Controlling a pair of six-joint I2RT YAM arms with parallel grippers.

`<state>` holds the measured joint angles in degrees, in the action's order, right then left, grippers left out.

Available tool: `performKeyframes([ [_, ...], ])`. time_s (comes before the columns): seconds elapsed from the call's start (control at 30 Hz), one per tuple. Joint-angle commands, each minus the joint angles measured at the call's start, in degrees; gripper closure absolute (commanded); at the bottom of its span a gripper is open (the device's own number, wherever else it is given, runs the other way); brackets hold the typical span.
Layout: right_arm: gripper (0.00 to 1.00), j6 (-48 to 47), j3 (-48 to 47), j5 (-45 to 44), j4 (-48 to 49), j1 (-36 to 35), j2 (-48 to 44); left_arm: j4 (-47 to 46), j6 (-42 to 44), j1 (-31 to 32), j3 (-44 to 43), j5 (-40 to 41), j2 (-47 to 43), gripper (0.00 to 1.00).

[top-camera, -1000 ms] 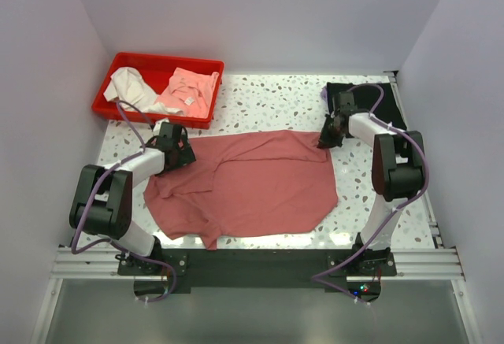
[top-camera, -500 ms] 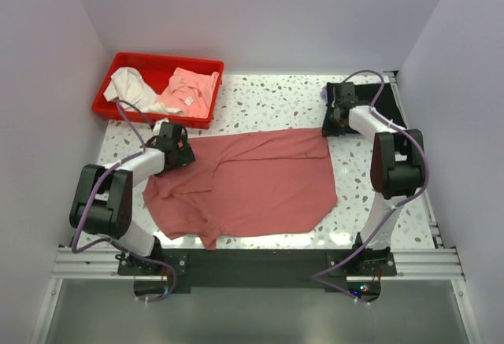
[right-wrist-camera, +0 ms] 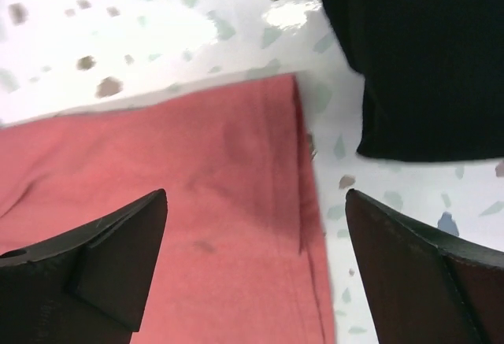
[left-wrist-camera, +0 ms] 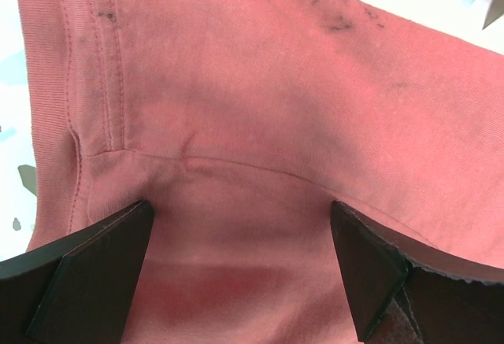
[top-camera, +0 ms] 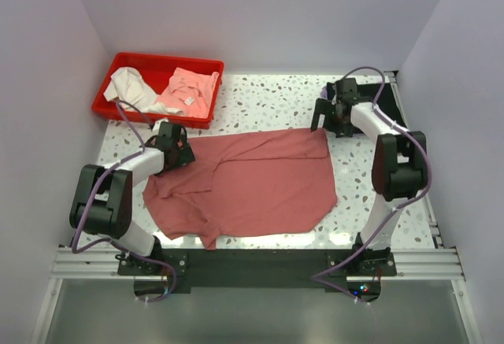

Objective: Fold and stack the t-shirts
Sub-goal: Fold the tshirt

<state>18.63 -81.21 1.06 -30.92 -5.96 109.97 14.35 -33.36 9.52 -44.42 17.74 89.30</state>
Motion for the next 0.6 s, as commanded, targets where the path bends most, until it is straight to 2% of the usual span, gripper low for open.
performKeyframes([
  [0.0,0.01,-0.3,1.6,5.4,0.3,-0.5,-10.3,-0.2,-0.1,-0.8,-2.2,-2.7,-2.2,0.0],
  [0.1,0.01,-0.4,7.1,6.5,1.6,-3.0,-16.5,0.9,-1.3,-0.7,-2.7,-4.6,-5.5,0.0],
  [0.27,0.01,-1.0,11.9,4.1,0.5,-15.7,-21.5,4.2,-6.1,1.0,-0.3,-7.7,-14.5,0.0],
  [0.33,0.01,0.3,15.1,6.7,2.7,-19.2,-22.9,6.3,-9.2,2.9,1.9,-7.4,-18.6,0.0],
  [0.47,0.01,0.7,19.0,11.4,5.7,-29.4,-23.3,13.4,-13.8,12.8,5.9,-5.5,-24.8,0.0],
  [0.57,0.01,2.2,21.7,12.8,7.3,-34.2,-22.7,16.5,-17.3,16.7,8.6,-6.7,-30.1,0.0],
])
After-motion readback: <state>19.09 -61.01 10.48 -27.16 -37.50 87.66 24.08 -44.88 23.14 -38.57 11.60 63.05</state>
